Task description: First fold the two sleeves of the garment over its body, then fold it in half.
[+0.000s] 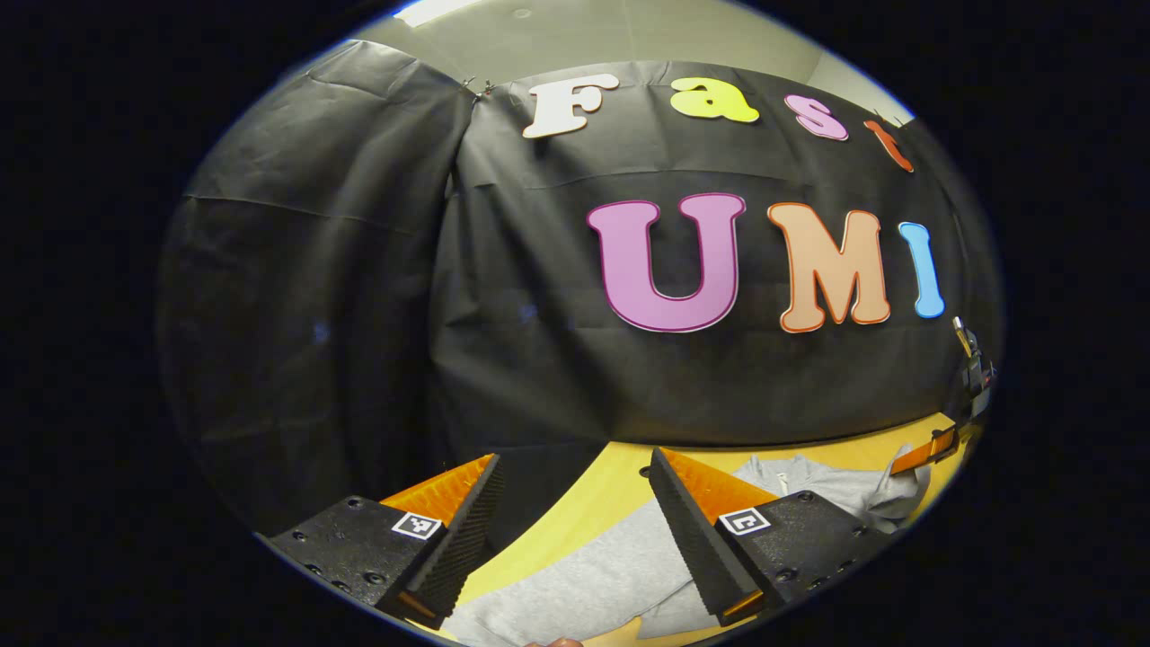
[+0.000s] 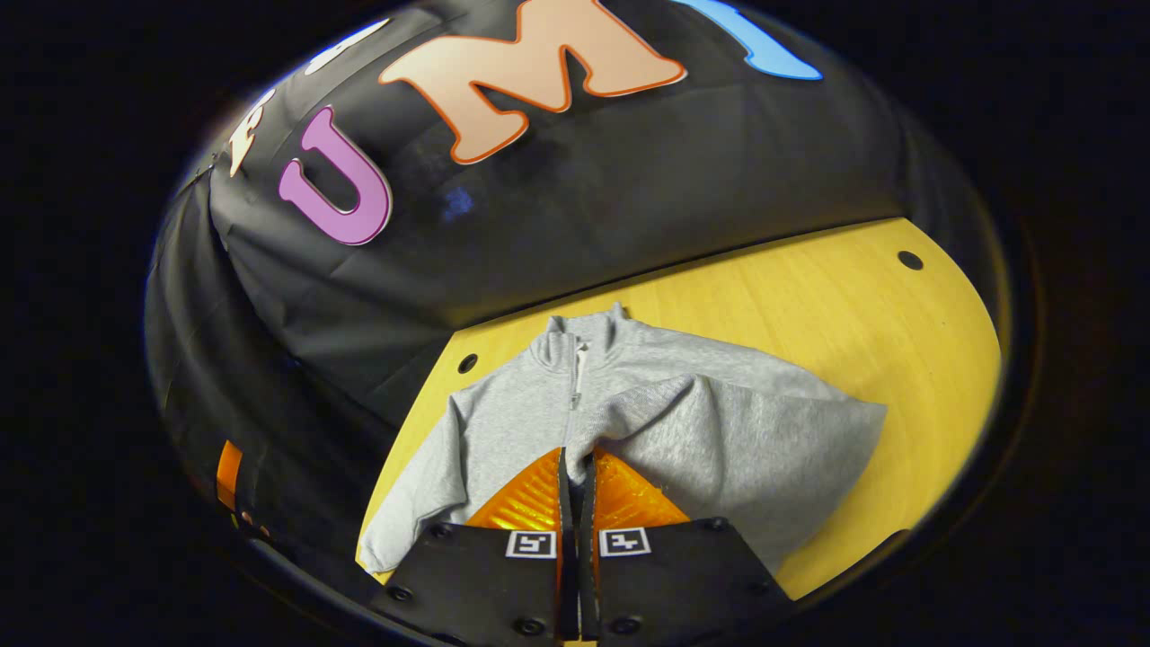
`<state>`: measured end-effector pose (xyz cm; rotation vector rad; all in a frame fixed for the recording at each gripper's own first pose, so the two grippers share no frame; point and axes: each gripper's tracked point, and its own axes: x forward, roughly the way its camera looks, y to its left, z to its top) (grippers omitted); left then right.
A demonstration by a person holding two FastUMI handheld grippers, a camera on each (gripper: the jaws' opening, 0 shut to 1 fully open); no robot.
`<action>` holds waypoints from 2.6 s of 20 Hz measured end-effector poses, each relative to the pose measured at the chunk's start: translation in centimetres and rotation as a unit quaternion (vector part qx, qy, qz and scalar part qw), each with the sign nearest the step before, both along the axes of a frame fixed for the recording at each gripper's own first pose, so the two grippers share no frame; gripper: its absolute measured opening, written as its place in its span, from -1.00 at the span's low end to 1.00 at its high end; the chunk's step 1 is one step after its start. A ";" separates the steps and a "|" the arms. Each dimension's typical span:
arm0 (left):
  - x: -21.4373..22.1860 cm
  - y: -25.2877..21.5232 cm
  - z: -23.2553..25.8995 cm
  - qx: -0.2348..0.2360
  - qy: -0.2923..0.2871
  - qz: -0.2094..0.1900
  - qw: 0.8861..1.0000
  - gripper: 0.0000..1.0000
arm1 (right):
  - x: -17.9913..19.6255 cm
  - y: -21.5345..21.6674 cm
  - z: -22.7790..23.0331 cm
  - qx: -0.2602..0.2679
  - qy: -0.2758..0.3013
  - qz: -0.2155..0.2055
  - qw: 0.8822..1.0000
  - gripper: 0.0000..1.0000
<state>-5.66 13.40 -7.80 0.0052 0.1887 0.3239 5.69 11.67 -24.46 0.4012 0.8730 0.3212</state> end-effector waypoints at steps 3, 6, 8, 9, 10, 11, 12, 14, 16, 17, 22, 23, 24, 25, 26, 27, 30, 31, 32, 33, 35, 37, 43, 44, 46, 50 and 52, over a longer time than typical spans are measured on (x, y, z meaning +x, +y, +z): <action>-1.0 2.4 -0.5 0.001 0.006 0.020 1.000 1.00 | 0.8 4.5 -0.5 0.008 0.000 0.027 1.000 -0.94; -2.1 4.5 -0.9 0.004 0.011 0.038 0.999 0.92 | 0.7 9.0 -1.5 0.017 0.011 0.053 0.998 -0.93; -2.7 5.8 -1.2 0.008 0.015 0.048 0.999 0.92 | 0.6 11.6 -2.3 0.021 0.019 0.069 0.997 -0.94; -3.0 6.3 -1.4 0.010 0.017 0.052 0.998 0.92 | 0.4 12.9 -2.5 0.022 0.022 0.076 0.997 -0.94; -3.3 6.9 -1.6 0.011 0.019 0.056 0.998 0.92 | 0.4 14.1 -2.9 0.022 0.025 0.082 0.996 -0.94; -3.7 7.4 -1.8 0.012 0.021 0.060 0.998 0.92 | 0.4 15.3 -3.4 0.020 0.029 0.087 0.996 -0.93; -4.1 7.9 -1.9 0.013 0.023 0.064 0.998 0.92 | 0.4 16.2 -4.0 0.019 0.036 0.092 0.995 -0.94; -4.9 8.8 -2.3 0.017 0.027 0.071 0.997 0.92 | 0.2 17.8 -5.5 0.017 0.054 0.095 0.994 -0.94; -5.7 9.7 -2.9 0.021 0.031 0.077 0.996 0.92 | -0.1 18.7 -6.8 0.011 0.071 0.094 0.993 -0.93; -6.1 10.1 -3.1 0.021 0.034 0.079 0.996 0.92 | -0.3 19.0 -7.6 0.005 0.078 0.093 0.993 -0.94; -7.5 10.9 -5.5 0.008 0.053 0.087 0.995 1.00 | -0.8 20.7 -7.5 0.022 0.076 0.101 0.992 -0.67; -7.6 10.8 -6.0 0.006 0.058 0.086 0.995 0.92 | -0.9 21.2 -6.5 0.035 0.065 0.101 0.992 -0.41; -7.7 10.6 -6.6 0.003 0.061 0.083 0.995 1.00 | -0.7 21.0 -5.7 0.035 0.051 0.098 0.993 0.05; -7.6 10.3 -6.9 0.001 0.062 0.079 0.995 1.00 | -0.7 21.0 -5.6 0.038 0.038 0.097 0.994 0.51; -7.6 10.0 -7.6 -0.002 0.065 0.073 0.995 0.92 | -0.5 20.5 -5.1 0.033 0.029 0.095 0.995 0.97; -7.6 9.6 -8.3 -0.005 0.070 0.068 0.995 0.92 | -0.6 20.0 -4.8 0.028 0.022 0.095 0.995 0.95; -7.8 8.5 -11.2 -0.015 0.096 0.054 0.994 1.00 | -1.1 18.2 -4.2 0.011 0.000 0.096 0.995 0.96; -8.0 8.1 -12.4 -0.021 0.108 0.049 0.993 1.00 | -1.3 17.5 -3.8 0.006 -0.007 0.096 0.995 0.96; -8.2 7.7 -13.8 -0.028 0.122 0.044 0.991 1.00 | -1.4 16.8 -3.7 -0.001 -0.015 0.097 0.995 0.97; -8.5 7.3 -15.0 -0.038 0.137 0.040 0.989 0.93 | -1.6 16.0 -3.4 -0.009 -0.022 0.098 0.995 0.97; -9.1 6.7 -17.4 -0.054 0.162 0.039 0.985 0.94 | -1.8 14.7 -3.0 -0.023 -0.035 0.102 0.994 0.96; -9.7 6.2 -19.3 -0.063 0.178 0.040 0.981 1.00 | -2.0 13.6 -2.5 -0.034 -0.047 0.105 0.993 0.89; -12.2 5.8 -25.1 -0.078 0.249 0.055 0.964 0.94 | -2.8 10.5 -2.2 -0.048 -0.054 0.100 0.992 0.97; -12.5 5.8 -25.6 -0.080 0.255 0.057 0.962 0.94 | -2.8 9.9 -2.3 -0.051 -0.052 0.096 0.993 0.96; -13.0 5.5 -26.6 -0.089 0.268 0.061 0.957 0.94 | -2.6 8.8 -2.2 -0.054 -0.054 0.088 0.993 0.96; -14.1 5.1 -28.3 -0.099 0.293 0.058 0.949 0.94 | -2.8 7.2 -2.6 -0.064 -0.051 0.083 0.993 0.96; -13.8 4.7 -28.7 -0.116 0.294 0.050 0.947 0.91 | -2.9 6.8 -2.4 -0.067 -0.055 0.084 0.993 0.96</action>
